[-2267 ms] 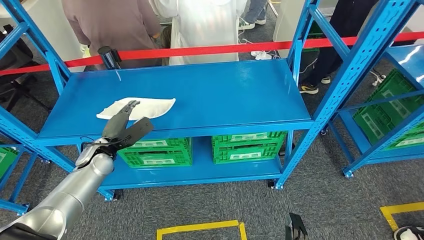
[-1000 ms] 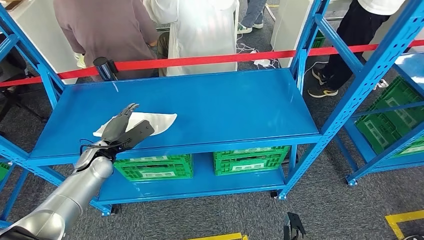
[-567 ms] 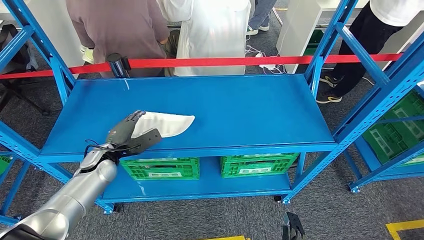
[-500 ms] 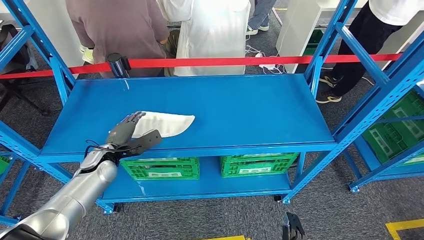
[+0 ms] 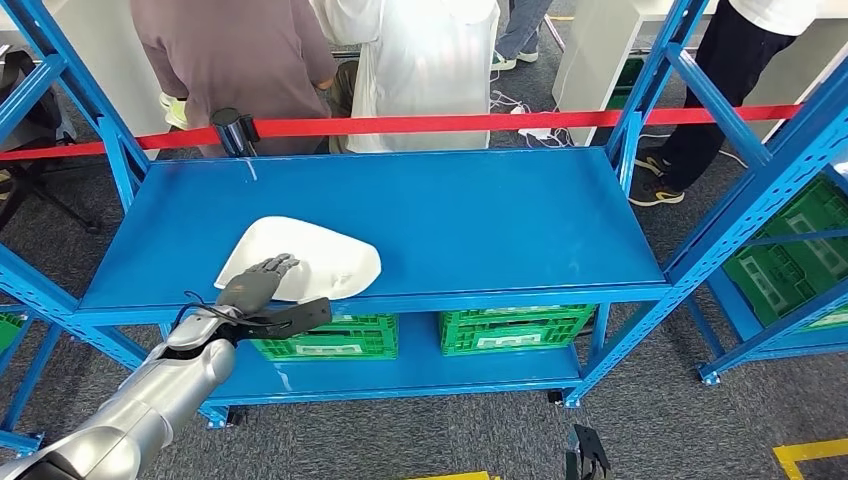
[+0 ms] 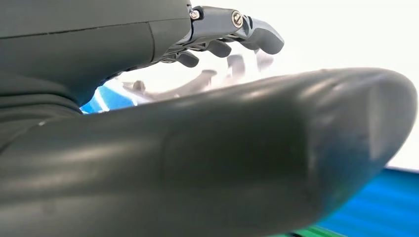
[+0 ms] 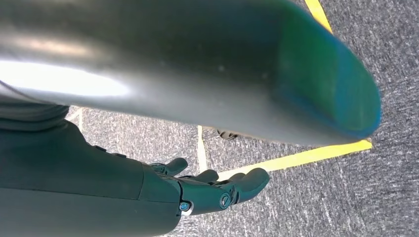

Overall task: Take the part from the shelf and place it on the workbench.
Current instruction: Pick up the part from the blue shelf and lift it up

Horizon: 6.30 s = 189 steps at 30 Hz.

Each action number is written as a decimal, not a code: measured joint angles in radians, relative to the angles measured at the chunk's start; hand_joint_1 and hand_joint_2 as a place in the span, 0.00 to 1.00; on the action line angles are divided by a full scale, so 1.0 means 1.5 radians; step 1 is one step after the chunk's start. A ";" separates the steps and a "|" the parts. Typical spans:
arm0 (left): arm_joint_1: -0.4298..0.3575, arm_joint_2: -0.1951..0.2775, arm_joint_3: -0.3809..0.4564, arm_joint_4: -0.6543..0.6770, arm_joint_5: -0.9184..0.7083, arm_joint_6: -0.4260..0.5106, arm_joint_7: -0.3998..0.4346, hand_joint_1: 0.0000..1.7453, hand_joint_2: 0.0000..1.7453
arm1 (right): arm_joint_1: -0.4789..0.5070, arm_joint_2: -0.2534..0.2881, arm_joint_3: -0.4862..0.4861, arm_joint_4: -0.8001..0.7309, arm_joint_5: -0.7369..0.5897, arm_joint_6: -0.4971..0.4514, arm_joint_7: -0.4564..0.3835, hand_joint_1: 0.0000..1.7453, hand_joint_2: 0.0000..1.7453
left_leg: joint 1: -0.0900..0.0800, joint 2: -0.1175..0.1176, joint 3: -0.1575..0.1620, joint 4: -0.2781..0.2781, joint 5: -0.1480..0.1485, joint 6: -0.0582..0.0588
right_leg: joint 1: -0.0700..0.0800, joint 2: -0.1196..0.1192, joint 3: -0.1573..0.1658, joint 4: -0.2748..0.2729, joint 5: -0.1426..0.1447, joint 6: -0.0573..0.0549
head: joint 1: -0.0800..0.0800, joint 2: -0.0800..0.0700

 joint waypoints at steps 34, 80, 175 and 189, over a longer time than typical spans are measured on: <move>0.000 0.000 -0.014 0.004 0.026 0.058 -0.022 0.00 0.00 | 0.000 0.000 -0.001 0.000 0.010 0.005 -0.002 0.00 0.00 | 0.000 0.000 0.001 -0.001 0.000 0.000 | 0.000 0.000 0.001 0.000 0.000 -0.001 | 0.000 0.000; -0.018 0.023 -0.017 0.004 0.041 0.034 -0.066 0.00 0.00 | 0.000 0.000 -0.002 0.000 0.019 0.006 -0.002 0.00 0.00 | 0.000 0.000 0.001 -0.001 0.000 -0.001 | 0.000 0.000 0.001 0.001 -0.001 -0.001 | 0.000 0.000; 0.000 0.018 -0.128 0.015 0.029 0.124 -0.091 0.00 1.00 | 0.002 -0.006 -0.034 0.000 0.014 -0.001 -0.008 0.00 0.00 | 0.000 0.000 0.001 -0.001 0.000 -0.001 | 0.000 0.000 0.000 0.001 -0.001 -0.001 | 0.000 0.000; 0.013 -0.032 -0.107 0.012 0.074 0.182 -0.089 0.00 1.00 | 0.002 -0.006 -0.035 0.000 0.023 -0.001 -0.011 0.00 0.00 | 0.000 0.000 0.001 -0.001 0.000 -0.001 | 0.000 0.000 0.000 0.001 -0.001 -0.001 | 0.000 0.000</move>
